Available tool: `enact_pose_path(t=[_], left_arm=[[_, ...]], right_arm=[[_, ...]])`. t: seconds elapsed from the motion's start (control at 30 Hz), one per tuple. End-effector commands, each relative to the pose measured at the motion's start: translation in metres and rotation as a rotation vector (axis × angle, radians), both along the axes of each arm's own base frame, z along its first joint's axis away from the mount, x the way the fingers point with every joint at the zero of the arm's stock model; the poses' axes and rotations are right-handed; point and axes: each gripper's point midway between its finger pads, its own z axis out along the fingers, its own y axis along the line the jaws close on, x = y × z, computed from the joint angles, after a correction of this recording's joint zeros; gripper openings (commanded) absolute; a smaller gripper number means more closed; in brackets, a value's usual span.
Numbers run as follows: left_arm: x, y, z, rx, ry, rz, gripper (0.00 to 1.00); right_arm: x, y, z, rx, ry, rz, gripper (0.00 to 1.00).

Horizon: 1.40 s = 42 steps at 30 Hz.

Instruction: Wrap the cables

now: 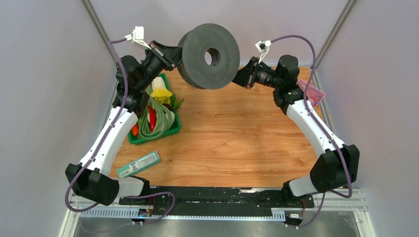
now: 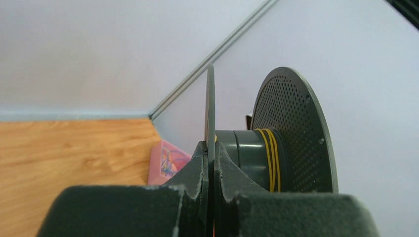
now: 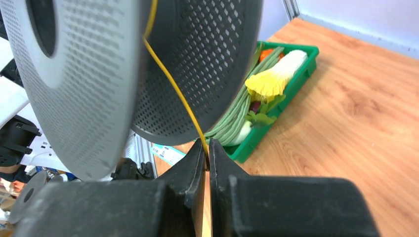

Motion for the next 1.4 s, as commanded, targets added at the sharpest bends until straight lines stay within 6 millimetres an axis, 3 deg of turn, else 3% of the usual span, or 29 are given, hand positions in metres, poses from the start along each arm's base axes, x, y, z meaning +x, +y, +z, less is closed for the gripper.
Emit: enact_pose_path(t=[0.0,0.1,0.4,0.57,0.73,0.9,1.07,1.23,1.37], left_arm=[[-0.050,0.008,0.112,-0.113,-0.330,-0.065,0.00],[-0.058,0.007,0.128,-0.115,-0.364,-0.092,0.00],[-0.056,0.007,0.131,-0.125,-0.344,-0.087,0.00],[-0.058,0.006,0.137,-0.118,-0.363,-0.095,0.00],[-0.061,0.001,0.126,-0.081,-0.360,-0.121,0.00],[-0.058,-0.004,0.104,-0.053,-0.300,-0.151,0.00],[-0.068,-0.017,0.082,0.000,-0.290,-0.266,0.00],[-0.101,-0.037,0.038,0.136,-0.318,-0.519,0.00],[-0.133,-0.037,-0.010,0.303,-0.396,-0.653,0.00]], right_arm=[[-0.006,-0.003,0.040,0.015,-0.156,0.017,0.10],[-0.012,-0.005,0.047,-0.001,-0.213,0.018,0.12],[-0.025,-0.012,0.057,-0.012,-0.286,-0.003,0.08],[-0.029,-0.018,0.049,-0.044,-0.315,-0.024,0.37],[-0.029,-0.030,0.047,-0.091,-0.318,-0.059,0.61],[-0.034,-0.043,0.041,-0.109,-0.321,-0.069,0.66],[-0.034,-0.055,0.033,-0.150,-0.312,-0.097,0.71],[-0.038,-0.073,0.022,-0.189,-0.299,-0.090,0.77],[-0.050,-0.085,-0.001,-0.287,-0.352,-0.078,0.78]])
